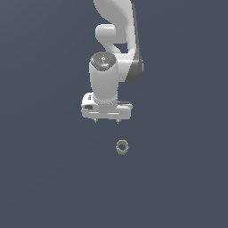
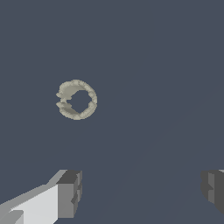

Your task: Pick up the object and move it to a goal position.

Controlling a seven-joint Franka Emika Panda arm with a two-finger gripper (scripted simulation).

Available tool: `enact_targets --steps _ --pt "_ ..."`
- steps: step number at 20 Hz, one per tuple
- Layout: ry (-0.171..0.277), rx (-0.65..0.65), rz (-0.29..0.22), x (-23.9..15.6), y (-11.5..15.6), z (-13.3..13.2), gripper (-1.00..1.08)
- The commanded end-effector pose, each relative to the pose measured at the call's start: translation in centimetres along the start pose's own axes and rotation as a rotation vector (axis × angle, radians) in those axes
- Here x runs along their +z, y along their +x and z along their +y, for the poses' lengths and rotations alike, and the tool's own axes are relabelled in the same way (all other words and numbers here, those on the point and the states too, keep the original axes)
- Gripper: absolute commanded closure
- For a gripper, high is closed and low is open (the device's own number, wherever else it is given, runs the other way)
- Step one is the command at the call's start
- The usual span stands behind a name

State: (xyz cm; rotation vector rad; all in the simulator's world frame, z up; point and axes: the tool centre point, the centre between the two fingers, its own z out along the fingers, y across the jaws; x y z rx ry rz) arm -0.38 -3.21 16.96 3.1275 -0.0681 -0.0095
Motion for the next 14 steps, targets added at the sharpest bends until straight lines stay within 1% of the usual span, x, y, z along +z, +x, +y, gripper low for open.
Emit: enact_targets --steps 1,4,9,14 --pt "0.000 0.000 0.000 0.00 0.00 0.00 -0.92" --pt "-0.001 -0.006 -0.007 0.16 -0.13 -0.05 -0.92" --pt "-0.003 -0.026 -0.033 0.72 -0.64 -0.23 -0.92" --pt "-0.003 -0.025 -0.032 0.77 -0.54 -0.28 -0.92"
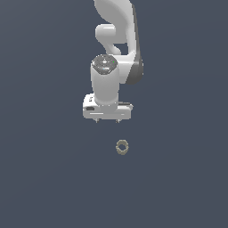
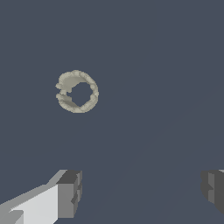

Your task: Pick up the object and move it to a goal position.

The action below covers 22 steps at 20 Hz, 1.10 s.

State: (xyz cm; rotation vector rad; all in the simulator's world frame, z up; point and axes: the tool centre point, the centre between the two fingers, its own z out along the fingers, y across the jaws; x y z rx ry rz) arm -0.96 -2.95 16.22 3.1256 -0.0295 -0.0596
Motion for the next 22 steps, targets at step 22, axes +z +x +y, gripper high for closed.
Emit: enact_targets --steps 22 --pt "0.012 0.009 0.034 6.1 7.0 -6.6 -0.92"
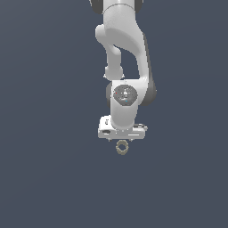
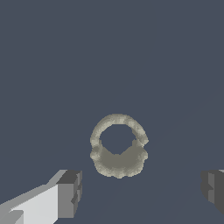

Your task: Pick up the object and move it to a goal position.

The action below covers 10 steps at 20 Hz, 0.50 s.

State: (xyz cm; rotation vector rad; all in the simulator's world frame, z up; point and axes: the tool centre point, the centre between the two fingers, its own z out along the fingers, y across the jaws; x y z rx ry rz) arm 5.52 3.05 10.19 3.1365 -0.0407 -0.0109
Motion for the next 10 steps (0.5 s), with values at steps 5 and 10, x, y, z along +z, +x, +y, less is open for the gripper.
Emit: enact_targets --steps 5,10 --pt "0.005 0.004 0.007 1.19 0.97 -1.18 -0.92" --pt "0.005 0.003 0.005 1.37 0.91 -1.19 -0.92"
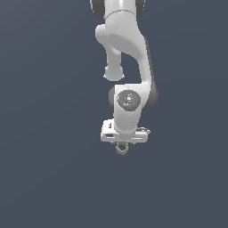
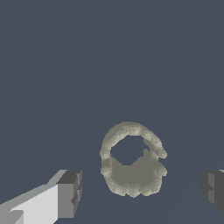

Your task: Pick up the object and move it to a goal position.

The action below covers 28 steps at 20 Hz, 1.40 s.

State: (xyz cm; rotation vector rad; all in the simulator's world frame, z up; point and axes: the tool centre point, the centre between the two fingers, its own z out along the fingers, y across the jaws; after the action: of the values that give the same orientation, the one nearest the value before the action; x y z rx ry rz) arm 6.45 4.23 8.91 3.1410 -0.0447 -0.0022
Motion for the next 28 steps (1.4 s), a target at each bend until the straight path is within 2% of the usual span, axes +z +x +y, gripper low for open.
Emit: enact_targets --steps 1,10,16,17,28 --pt "0.000 0.000 0.000 0.3 0.0 0.0 -0.92" --pt "0.000 0.001 0.001 4.4 0.0 0.0 -0.92" --pt "0.000 0.001 0.001 5.0 0.1 -0.1 -0.92" --pt "0.000 0.001 0.001 5.0 0.1 -0.1 1.08" --pt "0.000 0.001 0.001 5.0 0.1 0.0 1.08"
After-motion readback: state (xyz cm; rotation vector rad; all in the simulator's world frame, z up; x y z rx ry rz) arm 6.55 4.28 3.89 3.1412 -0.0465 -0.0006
